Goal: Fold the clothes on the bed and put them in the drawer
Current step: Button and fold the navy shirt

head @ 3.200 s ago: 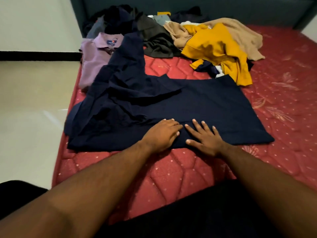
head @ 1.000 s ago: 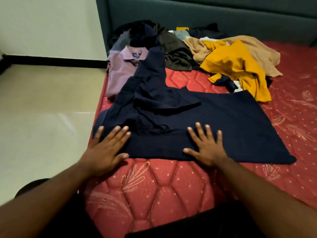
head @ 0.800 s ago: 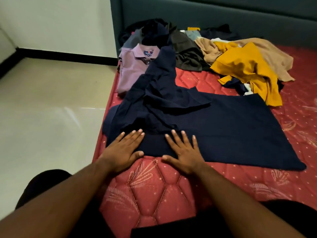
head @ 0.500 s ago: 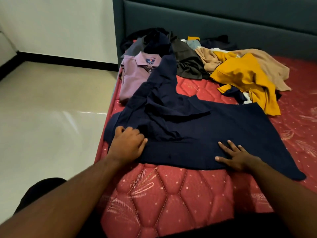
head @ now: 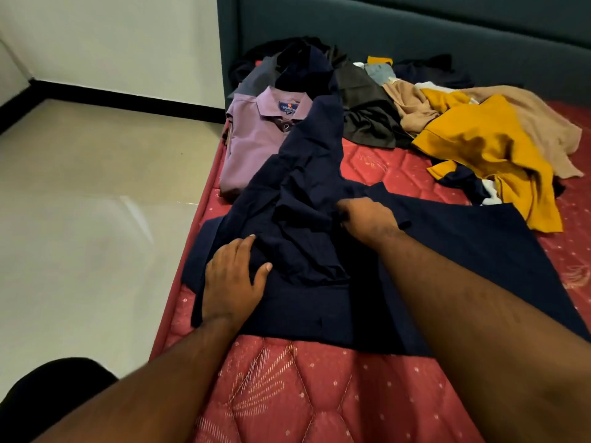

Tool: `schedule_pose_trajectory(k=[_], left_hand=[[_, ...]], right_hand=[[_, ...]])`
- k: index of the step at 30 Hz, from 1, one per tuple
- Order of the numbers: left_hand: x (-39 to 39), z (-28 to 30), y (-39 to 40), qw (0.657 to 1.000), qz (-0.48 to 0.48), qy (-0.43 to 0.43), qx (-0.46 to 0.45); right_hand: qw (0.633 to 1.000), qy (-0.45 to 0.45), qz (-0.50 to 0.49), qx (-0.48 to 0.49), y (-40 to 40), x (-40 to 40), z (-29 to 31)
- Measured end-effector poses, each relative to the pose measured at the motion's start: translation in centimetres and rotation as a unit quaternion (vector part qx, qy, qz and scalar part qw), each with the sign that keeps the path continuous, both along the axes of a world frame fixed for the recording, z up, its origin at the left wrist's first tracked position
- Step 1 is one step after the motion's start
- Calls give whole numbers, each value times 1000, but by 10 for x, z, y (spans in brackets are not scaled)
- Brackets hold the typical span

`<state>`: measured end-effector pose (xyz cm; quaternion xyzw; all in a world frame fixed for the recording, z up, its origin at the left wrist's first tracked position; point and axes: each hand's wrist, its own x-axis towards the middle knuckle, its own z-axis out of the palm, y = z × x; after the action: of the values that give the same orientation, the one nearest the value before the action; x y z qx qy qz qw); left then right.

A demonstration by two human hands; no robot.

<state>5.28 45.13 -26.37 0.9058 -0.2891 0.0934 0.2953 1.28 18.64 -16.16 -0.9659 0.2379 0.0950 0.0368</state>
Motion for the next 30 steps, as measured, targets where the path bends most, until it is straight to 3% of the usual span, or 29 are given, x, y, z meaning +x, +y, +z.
schedule_pose_trajectory(k=[2,6,10,14,16,18,21,23,26,28,30], left_hand=[[1,-2,-2,1000,6,-7,3],[0,-2,-2,1000,9,-16,-17],[2,-2,-1,999,3,-1,-35],[3,1,2,999,-7,23,-38],[3,8,2,999,-10,37,-39],[4,15,3,998,-11,59,-36],[5,25,1,997,-3,77,-5],[5,33,-2,996,6,90,24],[7,46,-11,996,-2,83,42],[11,53,-19,996,-32,68,53],[16,56,-26,993,-65,78,61]], right_hand=[[1000,-16,-23,7,-6,1,-3],[996,31,66,44,-13,-24,-12],[993,-10,61,101,-30,-74,3],[996,58,57,-33,-54,-133,34],[995,62,49,-57,-63,-159,56],[988,128,36,-81,-69,-173,67],[975,205,-84,-22,-69,-184,67],[985,127,-112,44,-68,-182,58],[996,-12,-84,41,-64,-163,41],[995,-40,-82,44,-61,-145,30],[993,-3,-91,78,-65,-132,18]])
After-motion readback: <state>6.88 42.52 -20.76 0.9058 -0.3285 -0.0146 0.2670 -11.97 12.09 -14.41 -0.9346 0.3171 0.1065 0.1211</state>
